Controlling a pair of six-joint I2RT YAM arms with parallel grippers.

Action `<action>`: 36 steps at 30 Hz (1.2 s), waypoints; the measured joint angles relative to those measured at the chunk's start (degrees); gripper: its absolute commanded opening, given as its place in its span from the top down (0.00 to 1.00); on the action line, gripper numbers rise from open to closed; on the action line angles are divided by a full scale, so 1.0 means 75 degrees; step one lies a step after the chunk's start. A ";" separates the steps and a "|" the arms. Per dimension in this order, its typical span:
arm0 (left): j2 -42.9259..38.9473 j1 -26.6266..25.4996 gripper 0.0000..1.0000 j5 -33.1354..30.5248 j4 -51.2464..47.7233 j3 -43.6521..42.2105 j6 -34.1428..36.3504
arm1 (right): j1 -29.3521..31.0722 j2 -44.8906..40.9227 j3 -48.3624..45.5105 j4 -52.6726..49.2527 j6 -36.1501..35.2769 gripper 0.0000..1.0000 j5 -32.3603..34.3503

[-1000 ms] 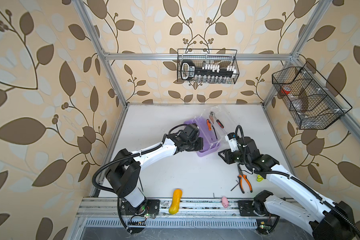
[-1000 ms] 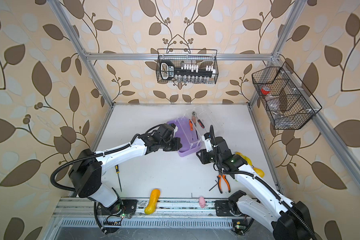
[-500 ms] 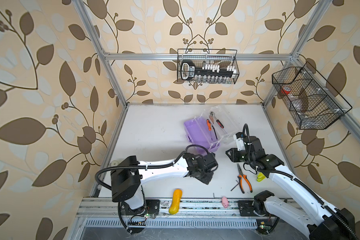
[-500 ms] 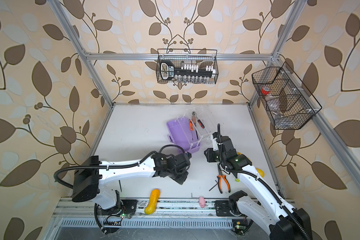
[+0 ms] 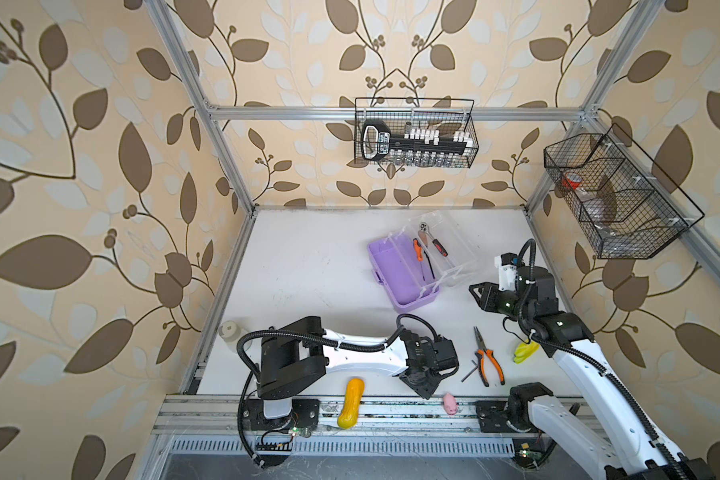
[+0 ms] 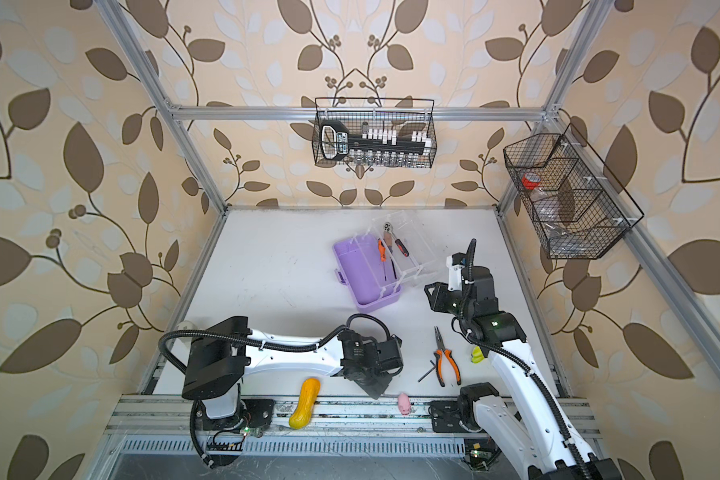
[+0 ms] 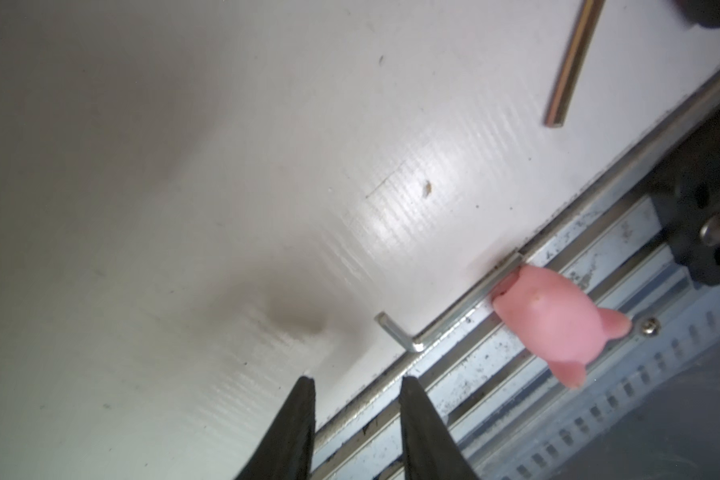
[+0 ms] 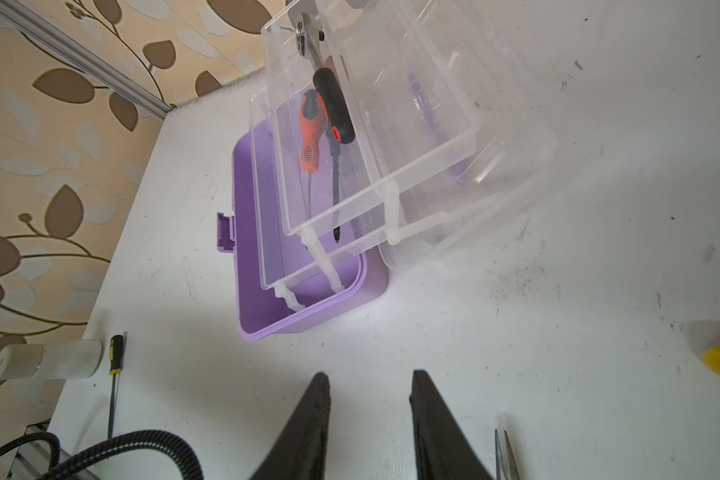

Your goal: Pack the tool kit

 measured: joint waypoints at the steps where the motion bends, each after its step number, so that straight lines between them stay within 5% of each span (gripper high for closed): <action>1: 0.0114 0.0000 0.64 0.0055 0.0067 0.0058 -0.0052 | -0.0029 -0.0015 0.0000 0.0000 0.0000 0.66 -0.0058; 13: 0.1026 -0.0006 0.78 0.0376 0.0128 0.0857 -0.0286 | -0.0152 -0.0157 0.0000 0.0006 0.0000 0.65 -0.0388; 19: 0.1067 -0.0006 0.62 0.0437 -0.0184 0.0991 -0.0294 | -0.0201 -0.0184 0.0000 0.0061 -0.0003 0.65 -0.0475; 36: 0.1070 -0.0006 0.62 0.0175 -0.1276 0.1314 -0.0752 | -0.0236 -0.0184 -0.0073 0.0230 -0.0015 0.65 -0.0726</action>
